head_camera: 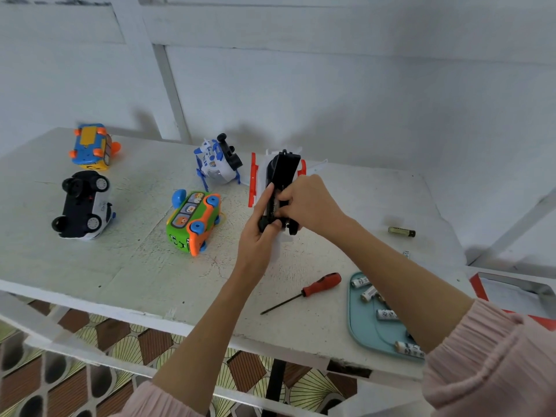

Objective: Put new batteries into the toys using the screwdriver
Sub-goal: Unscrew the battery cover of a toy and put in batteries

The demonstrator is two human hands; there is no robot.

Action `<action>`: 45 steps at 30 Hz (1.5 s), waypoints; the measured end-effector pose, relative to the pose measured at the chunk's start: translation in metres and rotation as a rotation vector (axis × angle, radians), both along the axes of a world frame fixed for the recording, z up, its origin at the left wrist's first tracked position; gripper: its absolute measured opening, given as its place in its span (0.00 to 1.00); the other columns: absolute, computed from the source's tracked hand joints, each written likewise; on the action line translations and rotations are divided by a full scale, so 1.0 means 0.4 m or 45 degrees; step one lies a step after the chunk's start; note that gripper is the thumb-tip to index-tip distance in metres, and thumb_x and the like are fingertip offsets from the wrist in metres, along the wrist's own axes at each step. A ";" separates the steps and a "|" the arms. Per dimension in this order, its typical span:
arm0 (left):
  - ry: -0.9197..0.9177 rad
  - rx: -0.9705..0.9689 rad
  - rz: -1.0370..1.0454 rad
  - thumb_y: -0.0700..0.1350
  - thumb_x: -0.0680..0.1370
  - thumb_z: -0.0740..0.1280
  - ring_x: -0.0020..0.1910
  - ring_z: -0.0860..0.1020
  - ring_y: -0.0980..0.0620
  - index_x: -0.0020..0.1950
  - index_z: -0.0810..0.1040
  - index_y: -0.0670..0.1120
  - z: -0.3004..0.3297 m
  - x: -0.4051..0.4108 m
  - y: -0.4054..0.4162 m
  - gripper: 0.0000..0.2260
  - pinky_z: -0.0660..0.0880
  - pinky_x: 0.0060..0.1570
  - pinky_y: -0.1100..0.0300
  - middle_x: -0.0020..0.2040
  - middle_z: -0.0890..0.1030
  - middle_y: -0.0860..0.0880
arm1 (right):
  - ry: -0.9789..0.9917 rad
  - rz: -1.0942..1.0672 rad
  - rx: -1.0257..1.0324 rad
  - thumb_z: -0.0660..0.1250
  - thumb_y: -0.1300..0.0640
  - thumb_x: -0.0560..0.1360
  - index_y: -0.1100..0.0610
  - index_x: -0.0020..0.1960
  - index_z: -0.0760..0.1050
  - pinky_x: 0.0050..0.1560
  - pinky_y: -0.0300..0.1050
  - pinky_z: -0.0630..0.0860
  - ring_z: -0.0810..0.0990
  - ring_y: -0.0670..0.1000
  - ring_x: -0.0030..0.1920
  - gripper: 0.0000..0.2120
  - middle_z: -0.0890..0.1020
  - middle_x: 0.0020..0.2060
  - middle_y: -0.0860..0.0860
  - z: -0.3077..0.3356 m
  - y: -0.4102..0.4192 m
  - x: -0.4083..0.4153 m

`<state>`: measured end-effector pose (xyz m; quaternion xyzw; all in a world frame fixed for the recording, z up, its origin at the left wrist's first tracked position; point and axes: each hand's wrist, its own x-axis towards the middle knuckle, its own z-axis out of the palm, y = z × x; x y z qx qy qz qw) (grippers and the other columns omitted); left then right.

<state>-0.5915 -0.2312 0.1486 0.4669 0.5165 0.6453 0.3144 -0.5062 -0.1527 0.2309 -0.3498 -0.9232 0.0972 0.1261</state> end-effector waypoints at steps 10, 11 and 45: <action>-0.031 0.000 0.012 0.35 0.75 0.58 0.65 0.70 0.66 0.67 0.65 0.62 0.003 0.004 0.001 0.27 0.70 0.60 0.69 0.63 0.70 0.69 | -0.239 -0.089 -0.023 0.65 0.53 0.74 0.54 0.29 0.65 0.26 0.34 0.58 0.68 0.43 0.24 0.17 0.69 0.21 0.45 0.021 0.019 -0.023; -0.037 -0.007 0.017 0.33 0.77 0.57 0.65 0.70 0.66 0.67 0.65 0.62 0.005 0.005 0.001 0.28 0.70 0.60 0.69 0.63 0.70 0.69 | -0.224 -0.113 -0.005 0.65 0.55 0.74 0.54 0.28 0.64 0.26 0.34 0.58 0.67 0.43 0.24 0.17 0.69 0.22 0.46 0.021 0.016 -0.023; -0.030 -0.053 0.031 0.32 0.81 0.54 0.60 0.74 0.59 0.69 0.60 0.62 0.011 -0.007 -0.018 0.27 0.74 0.55 0.64 0.64 0.69 0.62 | -0.500 0.114 -0.163 0.61 0.62 0.76 0.53 0.61 0.75 0.45 0.41 0.70 0.74 0.50 0.57 0.15 0.76 0.57 0.48 -0.162 -0.053 0.339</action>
